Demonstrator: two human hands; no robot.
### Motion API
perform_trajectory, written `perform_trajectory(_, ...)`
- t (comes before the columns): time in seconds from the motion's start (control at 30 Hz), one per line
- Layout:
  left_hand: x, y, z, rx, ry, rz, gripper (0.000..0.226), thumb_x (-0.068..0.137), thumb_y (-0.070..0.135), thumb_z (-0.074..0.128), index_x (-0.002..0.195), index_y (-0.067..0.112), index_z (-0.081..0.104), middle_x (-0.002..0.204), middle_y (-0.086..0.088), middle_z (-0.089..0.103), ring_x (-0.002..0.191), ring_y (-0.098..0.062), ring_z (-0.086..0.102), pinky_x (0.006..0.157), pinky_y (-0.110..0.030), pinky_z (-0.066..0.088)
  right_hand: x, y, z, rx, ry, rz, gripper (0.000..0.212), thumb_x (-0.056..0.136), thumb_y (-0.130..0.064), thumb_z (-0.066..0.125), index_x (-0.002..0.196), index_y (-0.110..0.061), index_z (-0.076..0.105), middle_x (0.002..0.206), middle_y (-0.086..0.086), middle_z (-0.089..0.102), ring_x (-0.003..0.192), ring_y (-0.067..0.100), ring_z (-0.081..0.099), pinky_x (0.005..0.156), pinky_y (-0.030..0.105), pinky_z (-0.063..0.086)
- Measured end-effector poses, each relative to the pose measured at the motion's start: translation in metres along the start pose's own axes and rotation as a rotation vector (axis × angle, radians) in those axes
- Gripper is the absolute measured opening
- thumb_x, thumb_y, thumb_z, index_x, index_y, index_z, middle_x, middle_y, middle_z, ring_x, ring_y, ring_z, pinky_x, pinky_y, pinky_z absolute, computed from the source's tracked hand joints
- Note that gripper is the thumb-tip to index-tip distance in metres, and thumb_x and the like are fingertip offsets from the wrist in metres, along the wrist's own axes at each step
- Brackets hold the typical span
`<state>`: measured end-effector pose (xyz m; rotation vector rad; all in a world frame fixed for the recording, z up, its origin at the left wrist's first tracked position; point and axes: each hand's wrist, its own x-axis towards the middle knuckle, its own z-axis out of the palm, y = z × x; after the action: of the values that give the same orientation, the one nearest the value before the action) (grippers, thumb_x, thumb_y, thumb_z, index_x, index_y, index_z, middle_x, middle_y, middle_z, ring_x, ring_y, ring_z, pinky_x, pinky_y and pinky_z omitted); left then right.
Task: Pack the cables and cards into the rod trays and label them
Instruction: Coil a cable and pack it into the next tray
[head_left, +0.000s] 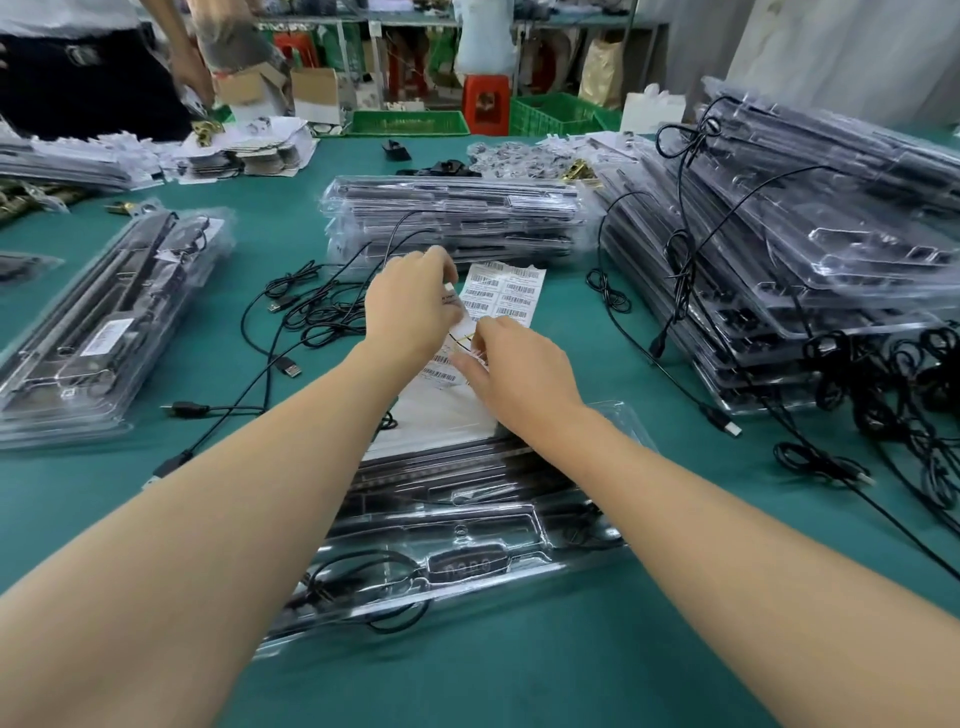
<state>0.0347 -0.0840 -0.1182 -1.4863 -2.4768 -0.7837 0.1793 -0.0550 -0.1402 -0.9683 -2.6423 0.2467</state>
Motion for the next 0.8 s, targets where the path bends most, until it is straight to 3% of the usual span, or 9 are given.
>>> perform_trajectory(0.17, -0.003, -0.004, 0.004, -0.207, 0.012, -0.05, 0.009, 0.082, 0.014, 0.077, 0.089, 0.019, 0.073, 0.102, -0.002, 0.062, 0.092, -0.022, 0.062, 0.075, -0.032, 0.043, 0.017, -0.01, 0.002, 0.047, 0.026, 0.136, 0.035, 0.099, -0.044, 0.06, 0.116, -0.013, 0.056, 0.117, 0.005, 0.06, 0.099, 0.031, 0.063, 0.073, 0.037, 0.041)
perform_trajectory(0.27, -0.003, -0.005, 0.004, -0.292, 0.062, -0.033, 0.017, 0.082, 0.013, 0.08, 0.097, 0.018, 0.073, 0.105, -0.001, 0.054, 0.088, -0.021, 0.061, 0.08, -0.033, 0.047, 0.021, -0.012, 0.007, 0.073, 0.05, 0.198, 0.045, 0.096, -0.041, 0.066, 0.127, -0.014, 0.048, 0.124, 0.006, 0.06, 0.106, 0.031, 0.064, 0.084, 0.041, 0.045)
perform_trajectory(0.37, 0.001, -0.007, -0.001, -0.331, 0.005, -0.055, 0.023, 0.082, 0.015, 0.08, 0.103, 0.019, 0.073, 0.095, 0.003, 0.065, 0.09, -0.021, 0.066, 0.087, -0.036, 0.052, 0.024, -0.01, 0.011, 0.081, 0.041, 0.251, 0.047, 0.095, -0.045, 0.065, 0.13, -0.015, 0.054, 0.13, 0.006, 0.058, 0.113, 0.029, 0.062, 0.094, 0.042, 0.043)
perform_trajectory(0.47, 0.002, -0.008, -0.002, -0.222, -0.081, -0.076, 0.006, 0.086, 0.022, 0.074, 0.089, 0.027, 0.075, 0.091, 0.006, 0.074, 0.093, -0.02, 0.067, 0.081, -0.037, 0.055, 0.027, -0.009, 0.014, 0.101, 0.032, 0.292, 0.047, 0.092, -0.053, 0.067, 0.122, -0.017, 0.064, 0.127, 0.004, 0.06, 0.109, 0.028, 0.063, 0.096, 0.042, 0.041)
perform_trajectory(0.7, 0.0, -0.016, 0.003, -0.226, -0.029, -0.104, 0.003, 0.088, 0.025, 0.072, 0.09, 0.026, 0.074, 0.093, 0.008, 0.074, 0.093, -0.019, 0.067, 0.08, -0.04, 0.056, 0.034, -0.005, 0.022, 0.239, 0.059, 0.373, 0.041, 0.085, -0.054, 0.074, 0.111, -0.023, 0.07, 0.123, -0.003, 0.065, 0.106, 0.024, 0.064, 0.09, 0.042, 0.033)
perform_trajectory(0.8, 0.002, -0.022, 0.004, -0.34, 0.012, -0.165, 0.006, 0.087, 0.022, 0.071, 0.085, 0.027, 0.071, 0.09, 0.008, 0.073, 0.09, -0.019, 0.068, 0.081, -0.039, 0.056, 0.035, -0.003, 0.022, 0.311, 0.064, 0.411, 0.027, 0.081, -0.05, 0.077, 0.094, -0.03, 0.066, 0.104, -0.008, 0.066, 0.095, 0.023, 0.06, 0.083, 0.039, 0.03)
